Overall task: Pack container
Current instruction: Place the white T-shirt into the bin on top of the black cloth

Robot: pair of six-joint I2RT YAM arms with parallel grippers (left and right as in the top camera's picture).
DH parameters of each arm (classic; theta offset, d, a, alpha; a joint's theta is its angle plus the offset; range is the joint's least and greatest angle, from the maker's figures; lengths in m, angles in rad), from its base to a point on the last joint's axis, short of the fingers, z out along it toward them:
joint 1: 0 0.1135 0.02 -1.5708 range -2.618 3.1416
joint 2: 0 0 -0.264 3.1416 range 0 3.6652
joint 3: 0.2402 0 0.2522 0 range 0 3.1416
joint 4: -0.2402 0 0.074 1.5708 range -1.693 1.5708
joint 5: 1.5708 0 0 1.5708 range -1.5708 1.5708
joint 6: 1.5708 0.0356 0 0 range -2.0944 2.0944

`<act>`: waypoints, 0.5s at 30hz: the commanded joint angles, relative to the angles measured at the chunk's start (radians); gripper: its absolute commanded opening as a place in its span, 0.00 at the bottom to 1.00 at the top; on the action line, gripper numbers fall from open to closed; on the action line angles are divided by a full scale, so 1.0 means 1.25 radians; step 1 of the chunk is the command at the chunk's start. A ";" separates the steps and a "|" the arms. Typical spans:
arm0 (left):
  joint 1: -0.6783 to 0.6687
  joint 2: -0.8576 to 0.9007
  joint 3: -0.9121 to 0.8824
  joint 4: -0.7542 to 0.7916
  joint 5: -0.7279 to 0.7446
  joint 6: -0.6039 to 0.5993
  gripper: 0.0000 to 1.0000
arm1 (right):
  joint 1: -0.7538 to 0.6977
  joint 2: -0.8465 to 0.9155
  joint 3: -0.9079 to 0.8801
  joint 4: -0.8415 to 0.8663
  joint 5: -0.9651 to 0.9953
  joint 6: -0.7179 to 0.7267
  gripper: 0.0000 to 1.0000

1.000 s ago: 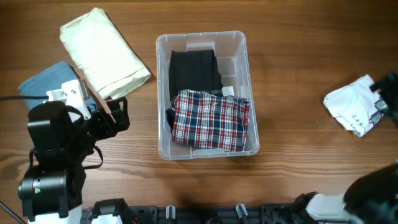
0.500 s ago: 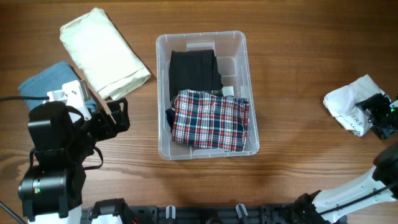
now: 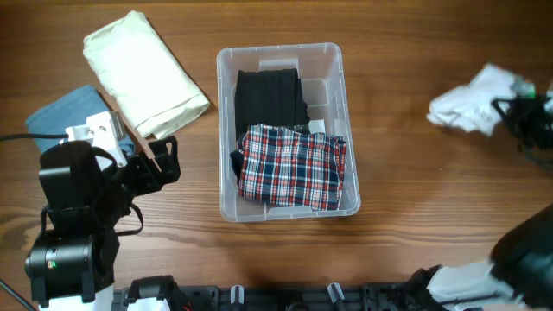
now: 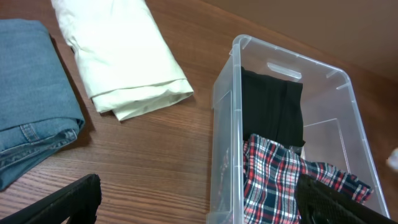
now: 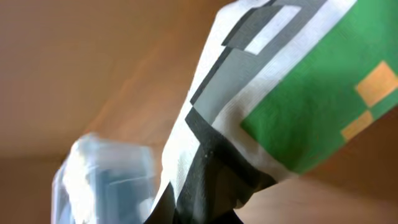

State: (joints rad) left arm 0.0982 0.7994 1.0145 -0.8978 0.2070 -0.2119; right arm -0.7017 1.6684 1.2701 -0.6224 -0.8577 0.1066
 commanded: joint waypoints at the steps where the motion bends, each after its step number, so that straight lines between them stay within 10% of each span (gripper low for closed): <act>1: -0.004 -0.004 0.014 0.001 0.001 -0.002 1.00 | 0.156 -0.188 0.029 0.006 -0.063 -0.015 0.04; 9: -0.004 -0.004 0.014 0.001 0.001 -0.002 1.00 | 0.716 -0.281 0.033 0.055 0.336 0.049 0.04; 15: -0.004 -0.004 0.014 -0.002 0.001 -0.001 1.00 | 0.867 -0.095 0.033 0.183 0.333 0.107 0.04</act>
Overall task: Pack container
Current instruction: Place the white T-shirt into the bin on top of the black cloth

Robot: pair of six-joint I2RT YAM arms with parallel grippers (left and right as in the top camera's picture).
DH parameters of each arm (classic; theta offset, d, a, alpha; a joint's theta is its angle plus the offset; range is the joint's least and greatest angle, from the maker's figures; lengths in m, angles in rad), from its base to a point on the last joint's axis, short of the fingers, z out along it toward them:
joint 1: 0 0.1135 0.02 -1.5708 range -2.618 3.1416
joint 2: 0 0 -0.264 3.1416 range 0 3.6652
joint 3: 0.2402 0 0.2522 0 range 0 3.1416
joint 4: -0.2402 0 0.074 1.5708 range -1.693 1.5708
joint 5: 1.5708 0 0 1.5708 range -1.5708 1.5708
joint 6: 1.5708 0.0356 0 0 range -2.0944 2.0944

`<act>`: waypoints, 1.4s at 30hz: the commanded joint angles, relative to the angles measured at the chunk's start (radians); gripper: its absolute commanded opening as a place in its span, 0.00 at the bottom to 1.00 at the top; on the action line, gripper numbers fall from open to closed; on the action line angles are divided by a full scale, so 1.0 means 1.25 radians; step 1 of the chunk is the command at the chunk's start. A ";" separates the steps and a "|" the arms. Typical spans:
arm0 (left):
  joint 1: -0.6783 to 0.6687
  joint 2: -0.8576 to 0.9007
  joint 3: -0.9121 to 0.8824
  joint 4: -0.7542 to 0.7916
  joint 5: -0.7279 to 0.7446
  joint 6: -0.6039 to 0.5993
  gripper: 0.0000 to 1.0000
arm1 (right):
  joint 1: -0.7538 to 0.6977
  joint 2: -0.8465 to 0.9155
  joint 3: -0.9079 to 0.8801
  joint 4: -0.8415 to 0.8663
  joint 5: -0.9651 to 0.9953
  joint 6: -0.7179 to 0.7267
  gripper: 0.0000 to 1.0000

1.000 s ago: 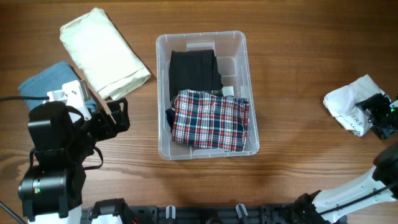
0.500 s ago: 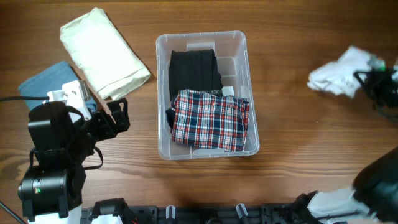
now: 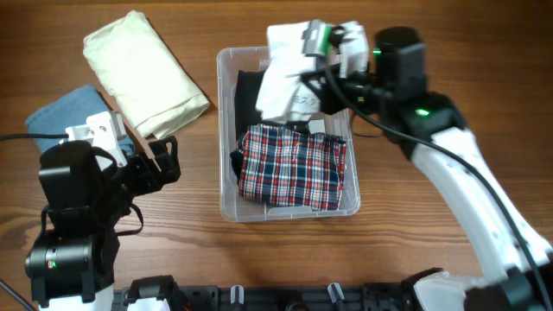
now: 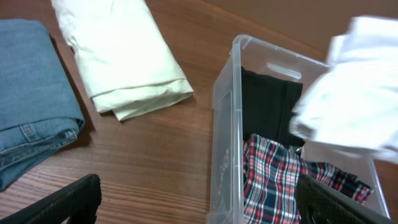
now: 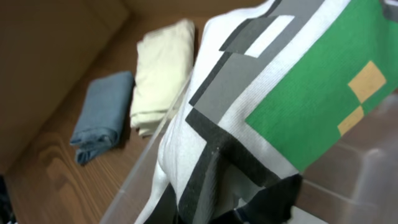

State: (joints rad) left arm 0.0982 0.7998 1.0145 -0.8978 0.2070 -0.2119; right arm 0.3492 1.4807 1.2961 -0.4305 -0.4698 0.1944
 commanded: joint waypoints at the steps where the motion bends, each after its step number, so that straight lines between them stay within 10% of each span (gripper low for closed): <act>1: -0.004 -0.004 0.014 -0.008 0.001 -0.001 1.00 | 0.030 0.083 0.012 0.046 0.023 0.045 0.04; 5: -0.004 -0.004 0.014 -0.013 0.001 -0.001 1.00 | 0.024 0.116 0.012 0.050 0.123 0.055 0.04; 6: -0.004 -0.004 0.014 -0.013 0.001 -0.001 1.00 | 0.020 0.118 0.012 0.028 0.206 0.066 0.97; 7: -0.004 -0.004 0.014 -0.013 0.001 -0.001 1.00 | 0.013 0.119 0.012 0.007 0.276 0.081 1.00; 17: -0.004 -0.004 0.014 -0.013 0.001 -0.001 1.00 | 0.001 0.087 0.012 -0.010 0.232 -0.055 1.00; 18: -0.004 -0.004 0.014 -0.013 0.001 -0.001 1.00 | 0.007 0.083 0.012 0.011 0.164 -0.096 0.86; 20: -0.004 -0.004 0.014 -0.013 0.001 -0.002 1.00 | 0.041 0.088 0.012 0.024 0.203 -0.109 0.04; 33: -0.004 -0.004 0.014 -0.014 0.001 -0.002 1.00 | 0.055 0.559 0.012 0.202 0.260 -0.009 0.05; 38: -0.004 -0.004 0.014 -0.013 0.001 -0.002 1.00 | 0.054 0.453 0.034 0.190 0.256 -0.070 0.43; 41: -0.004 -0.004 0.014 -0.013 0.001 -0.001 1.00 | 0.054 0.273 0.068 0.189 0.256 -0.092 0.96; 42: -0.004 -0.004 0.014 -0.013 0.001 -0.001 1.00 | 0.054 0.207 0.073 0.189 0.256 -0.103 1.00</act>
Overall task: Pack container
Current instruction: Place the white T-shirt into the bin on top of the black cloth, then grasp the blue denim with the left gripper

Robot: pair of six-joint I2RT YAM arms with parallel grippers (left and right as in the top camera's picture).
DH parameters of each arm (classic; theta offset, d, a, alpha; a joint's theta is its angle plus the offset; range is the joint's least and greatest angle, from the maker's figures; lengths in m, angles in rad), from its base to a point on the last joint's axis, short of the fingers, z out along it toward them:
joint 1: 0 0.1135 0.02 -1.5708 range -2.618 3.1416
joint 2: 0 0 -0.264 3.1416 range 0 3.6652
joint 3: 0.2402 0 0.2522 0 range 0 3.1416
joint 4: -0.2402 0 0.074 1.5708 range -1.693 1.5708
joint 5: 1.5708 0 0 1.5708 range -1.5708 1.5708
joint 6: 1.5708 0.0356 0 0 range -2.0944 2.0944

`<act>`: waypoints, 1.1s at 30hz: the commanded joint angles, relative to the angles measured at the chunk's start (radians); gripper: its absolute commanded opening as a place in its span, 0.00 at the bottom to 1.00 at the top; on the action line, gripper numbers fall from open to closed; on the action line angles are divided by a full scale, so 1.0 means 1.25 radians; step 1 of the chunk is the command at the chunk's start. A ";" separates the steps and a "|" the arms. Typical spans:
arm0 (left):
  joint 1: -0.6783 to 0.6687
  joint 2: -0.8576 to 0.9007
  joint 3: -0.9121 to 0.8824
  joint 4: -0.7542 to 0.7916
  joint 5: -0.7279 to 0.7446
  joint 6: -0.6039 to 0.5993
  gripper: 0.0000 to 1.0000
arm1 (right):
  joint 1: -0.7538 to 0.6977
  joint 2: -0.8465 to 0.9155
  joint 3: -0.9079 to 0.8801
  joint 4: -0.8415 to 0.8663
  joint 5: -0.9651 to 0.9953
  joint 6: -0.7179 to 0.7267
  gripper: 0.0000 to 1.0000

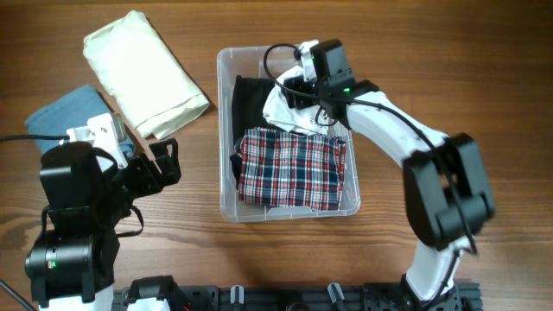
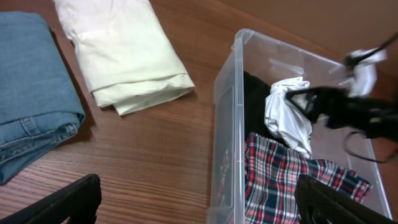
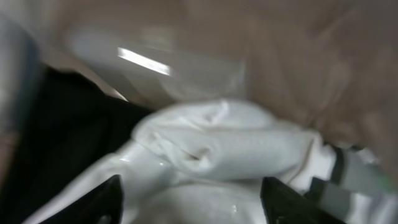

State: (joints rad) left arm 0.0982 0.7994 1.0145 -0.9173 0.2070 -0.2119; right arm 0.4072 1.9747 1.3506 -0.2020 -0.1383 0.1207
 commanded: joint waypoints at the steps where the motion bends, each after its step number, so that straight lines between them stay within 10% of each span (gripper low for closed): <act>1: -0.004 -0.004 0.014 0.003 0.001 -0.001 1.00 | 0.008 -0.269 0.031 0.005 -0.009 -0.058 1.00; 6: -0.004 -0.003 0.014 0.002 -0.006 -0.002 1.00 | 0.003 -0.519 0.031 -0.220 0.027 -0.157 1.00; 12: 0.098 0.081 0.014 -0.017 -0.089 -0.056 1.00 | -0.084 -0.500 0.011 -0.627 0.234 -0.053 1.00; 21: 0.647 0.490 0.014 0.215 0.150 -0.154 1.00 | -0.089 -0.456 -0.014 -0.634 0.205 -0.053 1.00; 33: 0.656 0.865 0.014 0.469 0.273 -0.051 1.00 | -0.089 -0.456 -0.014 -0.638 0.197 -0.055 1.00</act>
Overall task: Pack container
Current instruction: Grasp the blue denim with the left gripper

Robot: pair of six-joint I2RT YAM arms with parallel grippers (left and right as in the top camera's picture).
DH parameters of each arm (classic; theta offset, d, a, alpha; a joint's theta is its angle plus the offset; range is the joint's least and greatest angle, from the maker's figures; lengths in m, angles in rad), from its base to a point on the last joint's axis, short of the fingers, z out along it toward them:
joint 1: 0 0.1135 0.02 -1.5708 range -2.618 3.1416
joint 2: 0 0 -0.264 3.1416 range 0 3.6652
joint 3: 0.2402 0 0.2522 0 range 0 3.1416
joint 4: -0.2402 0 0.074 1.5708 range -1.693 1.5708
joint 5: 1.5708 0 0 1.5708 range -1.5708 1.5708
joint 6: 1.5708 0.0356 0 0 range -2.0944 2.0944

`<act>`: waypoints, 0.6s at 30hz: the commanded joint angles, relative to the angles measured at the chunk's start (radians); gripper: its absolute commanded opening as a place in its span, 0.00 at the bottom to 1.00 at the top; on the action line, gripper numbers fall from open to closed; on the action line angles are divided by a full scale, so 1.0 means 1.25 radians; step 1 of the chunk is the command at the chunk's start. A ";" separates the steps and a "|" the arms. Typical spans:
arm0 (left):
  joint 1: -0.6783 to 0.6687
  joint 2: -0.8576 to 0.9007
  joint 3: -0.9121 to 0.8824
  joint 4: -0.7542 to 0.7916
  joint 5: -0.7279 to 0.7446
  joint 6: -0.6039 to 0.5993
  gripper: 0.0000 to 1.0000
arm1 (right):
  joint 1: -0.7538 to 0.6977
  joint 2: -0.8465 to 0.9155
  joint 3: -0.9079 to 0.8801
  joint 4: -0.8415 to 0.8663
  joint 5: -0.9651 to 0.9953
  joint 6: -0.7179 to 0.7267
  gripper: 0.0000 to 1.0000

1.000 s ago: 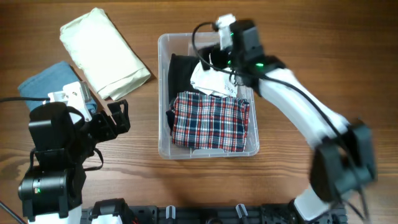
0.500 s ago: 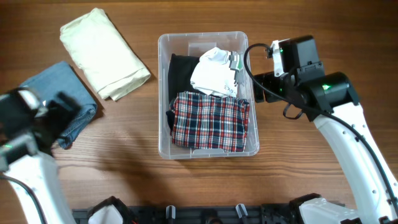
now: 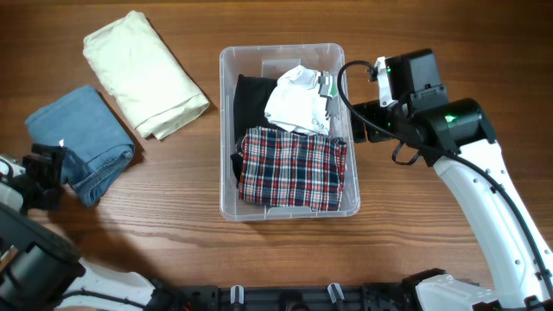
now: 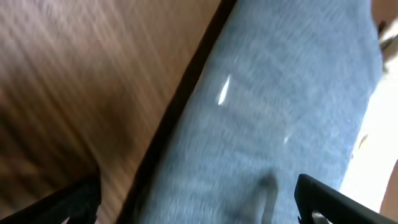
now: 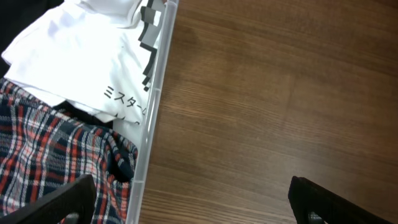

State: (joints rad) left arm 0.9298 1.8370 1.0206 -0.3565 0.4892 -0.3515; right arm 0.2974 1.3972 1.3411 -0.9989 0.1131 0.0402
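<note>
The clear plastic container [image 3: 226, 130] stands mid-table. In it lie a black garment [image 3: 251, 99], a white printed T-shirt [image 3: 298, 99] at the back and a plaid garment [image 3: 292, 168] in front. My right gripper [image 3: 356, 121] hangs open just outside the container's right wall [image 5: 152, 118], with nothing between its fingers [image 5: 193, 205]. The wrist view shows the white T-shirt [image 5: 81, 56] and the plaid garment [image 5: 56, 162] inside. My left gripper [image 3: 43, 177] is open at the near-left edge of the folded blue jeans [image 3: 79, 142]. Those jeans [image 4: 280, 112] fill its blurred wrist view.
A folded cream cloth [image 3: 145, 72] lies at the back left, beside the jeans. Bare wooden table [image 3: 449, 250] stretches to the right of the container under my right arm.
My right gripper was down in the container at the white T-shirt and is now outside its right wall, empty. My left arm has moved left, and its gripper is now at the jeans.
My right gripper held the white T-shirt at the table's far right, then over the back of the container, then down inside it. The shirt now lies in the container and the gripper is clear. My left arm stayed still until it shifted to the jeans.
</note>
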 commanded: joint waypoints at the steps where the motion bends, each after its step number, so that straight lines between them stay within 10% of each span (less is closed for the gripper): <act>1: -0.019 0.044 0.009 0.026 0.068 0.069 1.00 | -0.001 0.006 -0.006 0.000 -0.005 0.010 1.00; 3: -0.049 0.054 0.009 0.028 0.104 0.069 0.98 | -0.001 0.006 -0.006 -0.001 -0.007 0.010 1.00; 4: -0.061 0.054 0.009 0.028 0.125 0.069 0.76 | -0.001 0.006 -0.006 -0.001 -0.008 0.012 1.00; 5: -0.067 0.054 0.009 0.028 0.139 0.069 0.32 | -0.001 0.006 -0.006 -0.002 -0.008 0.012 1.00; 7: -0.068 0.054 0.009 0.017 0.145 0.069 0.04 | -0.001 0.006 -0.006 -0.004 -0.008 0.012 1.00; 18: -0.114 -0.254 0.009 -0.012 0.273 0.015 0.04 | -0.001 0.006 -0.006 -0.006 -0.041 0.010 1.00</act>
State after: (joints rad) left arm 0.8455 1.7687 1.0256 -0.3679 0.7277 -0.2951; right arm 0.2974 1.3972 1.3411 -1.0069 0.0814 0.0402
